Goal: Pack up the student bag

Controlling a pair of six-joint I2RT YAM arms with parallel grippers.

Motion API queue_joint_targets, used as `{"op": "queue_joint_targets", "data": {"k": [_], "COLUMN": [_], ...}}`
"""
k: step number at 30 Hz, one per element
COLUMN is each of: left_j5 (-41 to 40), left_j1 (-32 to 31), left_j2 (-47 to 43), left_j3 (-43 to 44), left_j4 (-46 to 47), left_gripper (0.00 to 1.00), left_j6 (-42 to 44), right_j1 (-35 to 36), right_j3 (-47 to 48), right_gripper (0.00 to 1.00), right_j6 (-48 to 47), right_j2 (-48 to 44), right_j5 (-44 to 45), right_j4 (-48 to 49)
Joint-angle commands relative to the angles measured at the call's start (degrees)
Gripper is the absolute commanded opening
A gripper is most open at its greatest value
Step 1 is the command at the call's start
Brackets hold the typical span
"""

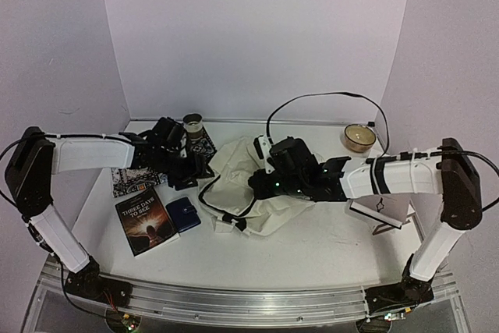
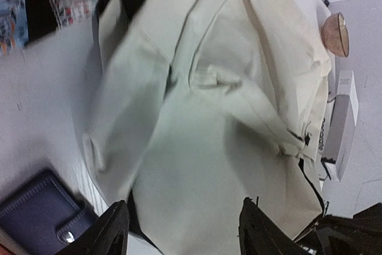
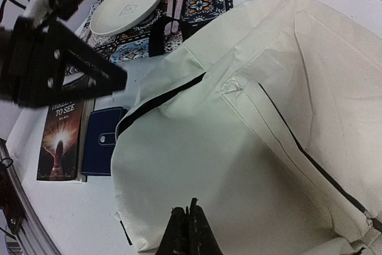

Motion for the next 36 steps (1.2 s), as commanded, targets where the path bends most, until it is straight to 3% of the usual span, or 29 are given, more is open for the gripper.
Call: {"op": "queue_joint_targets", "data": {"k": [1, 9, 13, 21, 31, 36], "left_j5": [3.2, 4.0, -2.8, -17.4, -12.2, -8.4], "left_j1": [-4.9, -11.8, -14.5, -22.1, -24.5, -24.8], "left_j2": [-4.1, -1.1, -3.4, -7.8, -8.6, -6.4], "left_j3": [-5.4, -3.9, -3.3, -6.1, -15.0, -15.4], "left_j4": [6.2, 9.3, 8.7, 12.5, 29.0, 35.0], "left_gripper": [0.64, 0.64, 0.64, 0.64, 0.63, 0.62], "left_j6": [-9.4, -9.7, -1.8, 22.6, 40.1, 47.3], "right_j1": [0.9, 1.5, 1.4, 1.5, 1.4, 1.5], "right_j3": [3.1, 2.2, 1.2, -0.2, -3.7, -4.0], "right_gripper": [0.00, 0.00, 0.00, 0.00, 0.00, 0.00], "right_j6": [0.7, 1.1, 1.1, 2.6, 5.0, 5.5], "right_j2": [1.3, 0.7, -0.5, -3.2, -8.6, -9.5], "right_j5": [-0.7, -0.6, 0.0, 3.7, 7.0, 6.6], "right_j4": [4.2, 4.3, 4.4, 2.6, 1.5, 1.1]}}
